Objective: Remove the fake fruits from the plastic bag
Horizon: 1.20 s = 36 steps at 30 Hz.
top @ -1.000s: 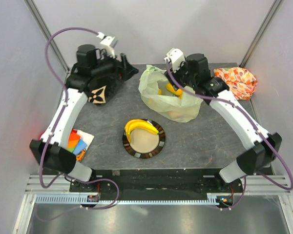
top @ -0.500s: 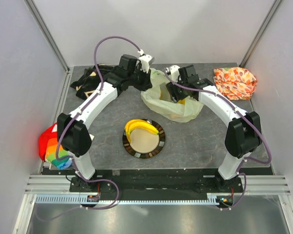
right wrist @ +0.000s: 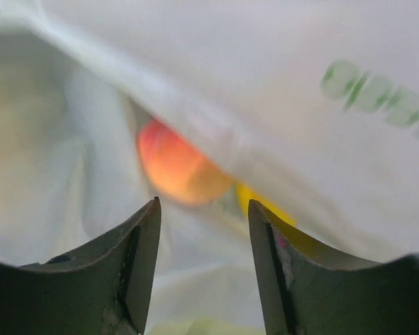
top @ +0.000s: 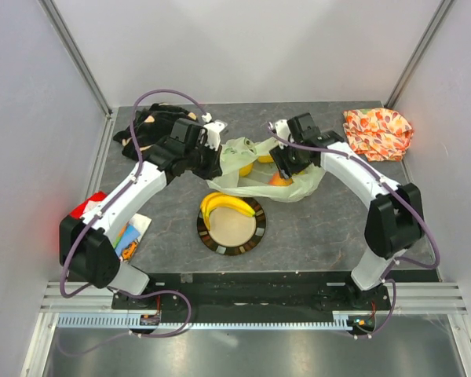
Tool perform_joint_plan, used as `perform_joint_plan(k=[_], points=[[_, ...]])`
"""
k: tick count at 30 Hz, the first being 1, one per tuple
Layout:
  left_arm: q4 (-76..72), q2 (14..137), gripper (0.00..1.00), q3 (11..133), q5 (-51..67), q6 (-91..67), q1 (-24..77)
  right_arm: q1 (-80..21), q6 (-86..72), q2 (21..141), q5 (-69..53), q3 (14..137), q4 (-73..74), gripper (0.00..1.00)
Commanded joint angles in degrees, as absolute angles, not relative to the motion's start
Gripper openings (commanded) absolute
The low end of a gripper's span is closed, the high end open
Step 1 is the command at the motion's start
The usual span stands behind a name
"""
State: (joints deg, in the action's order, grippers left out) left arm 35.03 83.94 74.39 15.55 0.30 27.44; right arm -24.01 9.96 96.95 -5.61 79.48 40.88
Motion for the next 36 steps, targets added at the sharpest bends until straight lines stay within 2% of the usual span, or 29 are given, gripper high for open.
perform_joint_plan(k=[1,8,17,21,22,25,26,27,29,31,36], points=[[30.94,87.00,0.01,76.89,14.77,1.93,27.25,-23.82,14.14,103.78,-3.96,88.85,35.35,0.59],[30.24,94.57,0.02,84.55,11.17,6.76,27.33,-23.03,23.20,113.81,-2.11,93.94,30.58,0.58],[29.71,97.11,0.02,85.78,11.86,6.77,27.33,-22.24,31.20,123.65,-5.62,103.97,29.80,0.71],[30.06,99.04,0.02,88.32,12.75,5.89,27.33,-22.15,34.80,128.48,-8.09,106.52,29.88,0.73],[30.06,99.40,0.02,88.94,12.57,5.71,27.25,-22.15,35.41,129.54,-7.65,108.26,30.14,0.72],[29.97,100.10,0.02,90.52,12.48,5.62,27.25,-22.06,36.38,133.94,-7.56,114.42,34.96,0.61],[29.97,100.19,0.02,91.05,12.22,5.62,27.25,-21.80,36.47,134.55,-7.99,115.30,37.50,0.52],[29.97,100.28,0.02,91.23,12.04,5.71,27.25,-21.54,36.65,134.39,-8.52,115.66,38.14,0.48],[29.80,100.28,0.02,91.32,12.04,5.71,27.25,-21.36,37.52,132.99,-8.61,114.70,39.02,0.49],[29.62,100.28,0.02,91.23,11.78,5.89,27.25,-21.36,39.10,131.93,-8.44,112.43,39.81,0.58],[28.74,100.28,0.02,90.70,11.08,5.80,27.07,-21.09,38.77,130.69,-7.82,107.14,35.43,0.48]])
